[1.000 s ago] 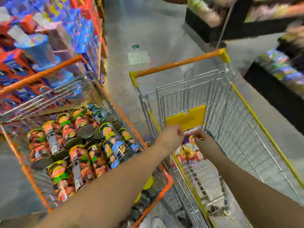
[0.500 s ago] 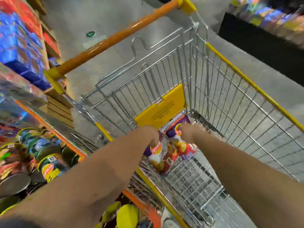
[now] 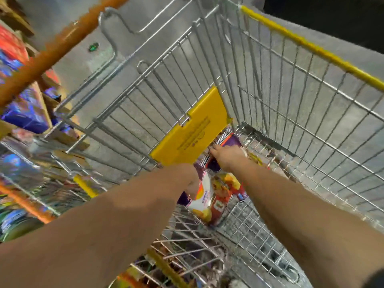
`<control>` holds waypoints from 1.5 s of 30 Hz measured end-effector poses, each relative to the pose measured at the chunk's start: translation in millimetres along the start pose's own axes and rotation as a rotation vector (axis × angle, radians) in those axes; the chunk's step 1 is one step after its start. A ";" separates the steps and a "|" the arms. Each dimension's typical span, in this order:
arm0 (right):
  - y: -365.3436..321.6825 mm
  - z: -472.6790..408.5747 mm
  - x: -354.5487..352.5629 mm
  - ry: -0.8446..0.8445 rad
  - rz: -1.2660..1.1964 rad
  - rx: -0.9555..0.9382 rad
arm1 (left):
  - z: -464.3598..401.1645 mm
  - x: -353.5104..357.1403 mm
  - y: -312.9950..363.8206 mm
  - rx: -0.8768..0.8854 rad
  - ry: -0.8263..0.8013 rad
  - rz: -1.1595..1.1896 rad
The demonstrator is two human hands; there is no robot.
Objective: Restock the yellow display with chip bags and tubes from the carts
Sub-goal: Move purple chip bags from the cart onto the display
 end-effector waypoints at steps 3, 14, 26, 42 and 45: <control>2.4 1.0 0.8 0.017 0.063 0.032 | 7.6 -5.2 7.1 0.050 0.109 0.153; 32.2 61.5 -2.2 -0.023 -0.097 0.114 | 46.9 -6.5 37.5 0.001 0.369 -0.165; 51.6 195.0 -130.7 0.247 0.003 0.072 | 208.7 18.5 -2.0 -0.166 1.132 -0.106; -230.8 434.6 -390.0 0.525 0.378 -0.624 | 468.6 364.6 -94.1 -0.452 1.713 0.313; -320.8 471.4 -379.7 0.489 0.475 -0.807 | 486.1 452.4 -72.7 -0.619 1.720 0.320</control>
Point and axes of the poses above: each hand's wrist, its own z-axis away from the middle knuckle, its own x-axis out of the palm, y = z × x, the point moved 5 cm from there along -z, towards the middle knuckle, and after that the axes turned 11 degrees about -y, right-handed, at the moved point
